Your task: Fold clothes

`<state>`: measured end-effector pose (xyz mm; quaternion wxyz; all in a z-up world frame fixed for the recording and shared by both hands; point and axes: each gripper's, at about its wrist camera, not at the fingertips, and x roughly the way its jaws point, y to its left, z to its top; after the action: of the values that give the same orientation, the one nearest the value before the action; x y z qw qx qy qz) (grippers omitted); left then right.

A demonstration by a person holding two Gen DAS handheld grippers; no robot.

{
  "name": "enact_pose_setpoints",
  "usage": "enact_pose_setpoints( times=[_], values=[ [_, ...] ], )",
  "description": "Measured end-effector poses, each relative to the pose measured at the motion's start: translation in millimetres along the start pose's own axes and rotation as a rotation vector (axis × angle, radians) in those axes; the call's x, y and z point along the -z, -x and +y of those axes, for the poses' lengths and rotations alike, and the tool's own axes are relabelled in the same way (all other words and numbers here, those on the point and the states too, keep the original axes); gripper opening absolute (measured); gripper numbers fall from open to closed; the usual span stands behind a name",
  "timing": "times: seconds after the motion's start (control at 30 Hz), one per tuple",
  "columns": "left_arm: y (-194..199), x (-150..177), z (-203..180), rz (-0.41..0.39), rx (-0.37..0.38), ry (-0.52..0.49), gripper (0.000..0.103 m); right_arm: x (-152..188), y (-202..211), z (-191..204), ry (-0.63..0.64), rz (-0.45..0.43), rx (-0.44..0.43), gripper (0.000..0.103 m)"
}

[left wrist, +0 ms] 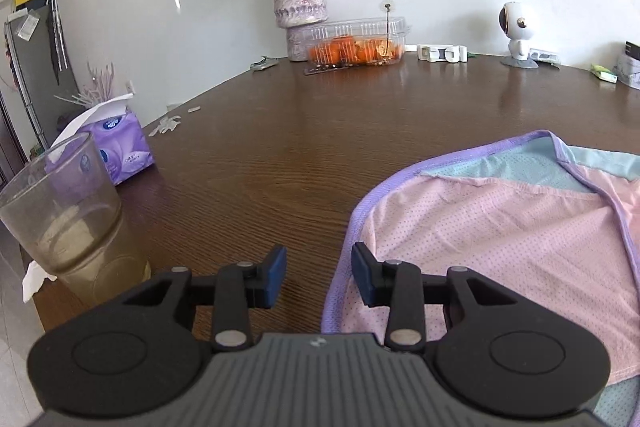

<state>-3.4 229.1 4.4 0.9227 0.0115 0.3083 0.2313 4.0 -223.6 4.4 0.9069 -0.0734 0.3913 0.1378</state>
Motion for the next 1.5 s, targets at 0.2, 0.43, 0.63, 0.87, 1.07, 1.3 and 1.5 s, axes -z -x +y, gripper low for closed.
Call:
enact_pose_setpoints(
  times=[0.2, 0.43, 0.63, 0.87, 1.07, 1.3, 1.5],
  values=[
    [2.1, 1.0, -19.0, -0.027, -0.035, -0.161, 0.036, 1.3, 0.4, 0.4, -0.005, -0.006, 0.002, 0.010],
    [-13.7, -9.0, 9.9, 0.030, -0.068, -0.064, 0.033, 1.6, 2.6, -0.8, -0.015, -0.002, -0.003, 0.009],
    [3.3, -16.1, 8.2, 0.031, -0.001, -0.010, 0.034, -1.1, 4.3, 1.4, -0.023, 0.010, -0.002, 0.010],
    [47.0, -22.5, -38.7, 0.019, 0.267, -0.067, 0.040, -8.6, 12.4, -1.3, -0.049, -0.041, -0.058, 0.010],
    [49.6, -8.5, -69.5, 0.058, 0.321, -0.068, 0.040, 8.4, 4.7, 6.2, 0.014, -0.040, -0.001, 0.011],
    [42.7, 4.5, -64.0, 0.106, 0.315, -0.052, 0.040, 25.9, 26.1, 1.8, -0.031, -0.015, 0.017, 0.011],
    [62.1, 0.5, -60.6, 0.075, 0.467, -0.006, 0.045, 9.8, 45.2, 17.4, 0.036, -0.063, -0.108, 0.030]
  ],
)
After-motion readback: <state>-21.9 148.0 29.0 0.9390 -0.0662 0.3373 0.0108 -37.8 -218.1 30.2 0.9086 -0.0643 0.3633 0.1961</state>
